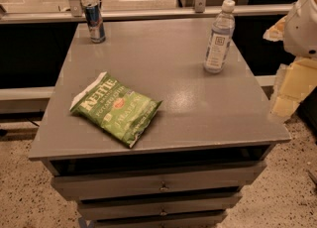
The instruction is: Pick blue plastic bottle
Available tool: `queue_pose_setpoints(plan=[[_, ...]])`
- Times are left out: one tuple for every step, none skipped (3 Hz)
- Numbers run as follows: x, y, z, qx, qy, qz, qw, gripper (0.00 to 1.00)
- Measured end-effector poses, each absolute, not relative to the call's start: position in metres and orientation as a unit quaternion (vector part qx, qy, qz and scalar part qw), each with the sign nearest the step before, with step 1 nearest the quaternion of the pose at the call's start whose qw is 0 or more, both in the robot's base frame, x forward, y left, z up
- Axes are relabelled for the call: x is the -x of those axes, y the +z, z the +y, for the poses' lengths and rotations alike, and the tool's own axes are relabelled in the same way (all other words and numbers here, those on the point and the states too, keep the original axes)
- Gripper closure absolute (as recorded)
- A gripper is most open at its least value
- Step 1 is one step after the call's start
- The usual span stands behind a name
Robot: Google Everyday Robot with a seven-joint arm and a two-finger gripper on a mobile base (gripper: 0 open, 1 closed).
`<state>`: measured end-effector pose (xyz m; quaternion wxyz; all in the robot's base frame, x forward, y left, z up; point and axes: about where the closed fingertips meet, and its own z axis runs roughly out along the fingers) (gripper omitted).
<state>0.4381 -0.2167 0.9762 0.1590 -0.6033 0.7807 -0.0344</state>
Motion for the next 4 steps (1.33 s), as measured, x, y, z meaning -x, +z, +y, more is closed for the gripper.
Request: queue_pose_setpoints(plan=[[-0.438, 0.976, -0.217, 0.603, -0.034, 0.781, 0.159, 0.00], [-0.448, 0.974, -0.226, 0.596, -0.033, 0.781, 0.182, 0.00], [-0.477, 0.965, -0.254, 0.573, -0.027, 0.787, 0.228, 0.00], [-0.517, 0.948, -0.278, 0.544, -0.008, 0.788, 0.289, 0.00]])
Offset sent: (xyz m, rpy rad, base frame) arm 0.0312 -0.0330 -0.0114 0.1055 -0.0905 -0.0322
